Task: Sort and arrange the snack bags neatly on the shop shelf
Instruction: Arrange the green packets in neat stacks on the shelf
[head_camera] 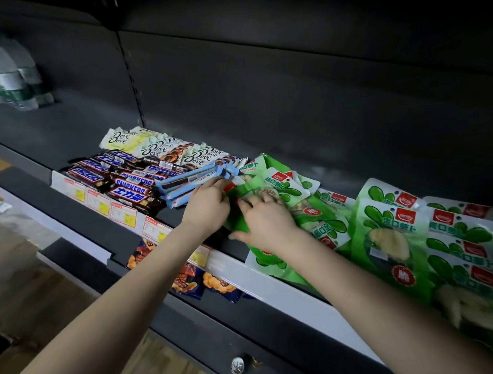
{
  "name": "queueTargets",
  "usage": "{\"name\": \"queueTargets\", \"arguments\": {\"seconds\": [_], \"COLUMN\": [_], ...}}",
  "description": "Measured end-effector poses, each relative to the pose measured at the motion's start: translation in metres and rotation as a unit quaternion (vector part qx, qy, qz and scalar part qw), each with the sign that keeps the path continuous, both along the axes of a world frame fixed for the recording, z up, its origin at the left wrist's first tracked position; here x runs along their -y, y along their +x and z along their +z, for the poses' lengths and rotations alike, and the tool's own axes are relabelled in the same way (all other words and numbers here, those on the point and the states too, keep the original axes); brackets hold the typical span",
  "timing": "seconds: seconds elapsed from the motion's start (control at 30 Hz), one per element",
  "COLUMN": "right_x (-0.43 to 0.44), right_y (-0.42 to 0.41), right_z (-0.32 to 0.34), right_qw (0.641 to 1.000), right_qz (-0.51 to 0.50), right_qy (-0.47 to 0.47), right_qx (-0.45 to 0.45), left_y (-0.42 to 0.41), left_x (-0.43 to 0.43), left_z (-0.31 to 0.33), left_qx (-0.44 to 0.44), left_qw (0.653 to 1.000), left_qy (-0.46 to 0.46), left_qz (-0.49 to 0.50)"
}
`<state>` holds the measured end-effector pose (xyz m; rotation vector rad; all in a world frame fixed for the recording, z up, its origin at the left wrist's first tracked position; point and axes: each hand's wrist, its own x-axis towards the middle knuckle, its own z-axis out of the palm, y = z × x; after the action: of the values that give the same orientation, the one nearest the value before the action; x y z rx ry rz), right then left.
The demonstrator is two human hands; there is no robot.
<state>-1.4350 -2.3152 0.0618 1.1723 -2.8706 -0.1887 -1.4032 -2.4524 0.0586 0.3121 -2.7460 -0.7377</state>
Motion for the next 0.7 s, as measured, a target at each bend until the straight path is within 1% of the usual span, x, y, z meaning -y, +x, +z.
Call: {"name": "queueTargets", "arguments": {"seconds": [0.13, 0.27, 0.37, 0.47, 0.57, 0.7], "right_x": [-0.008, -0.011, -0.014, -0.019, -0.017, -0.014], "right_y": [-0.003, -0.002, -0.003, -0.002, 0.0, 0.006], "right_z": [0.005, 0.009, 0.01, 0.007, 0.006, 0.009], "right_qw": [0.999, 0.997, 0.996, 0.995, 0.995, 0.996], "right_qz": [0.015, -0.007, -0.03, -0.042, -0.045, -0.041], "right_qy": [-0.032, -0.066, -0.074, -0.062, -0.072, -0.08], "right_qx": [0.002, 0.03, 0.042, 0.061, 0.053, 0.015], "left_y": [-0.004, -0.007, -0.007, -0.008, -0.008, -0.006], "left_x": [-0.006, -0.011, -0.013, -0.013, -0.014, -0.015], "left_z": [0.003, 0.002, 0.001, 0.002, 0.006, 0.007], "left_qx": [-0.023, -0.027, -0.024, -0.026, -0.033, -0.041], "left_qw": [1.0, 0.999, 0.999, 0.998, 0.998, 0.997], "left_qy": [0.013, 0.021, 0.026, 0.043, 0.056, 0.059], "left_qz": [-0.013, -0.024, -0.029, -0.027, -0.023, -0.025]}}
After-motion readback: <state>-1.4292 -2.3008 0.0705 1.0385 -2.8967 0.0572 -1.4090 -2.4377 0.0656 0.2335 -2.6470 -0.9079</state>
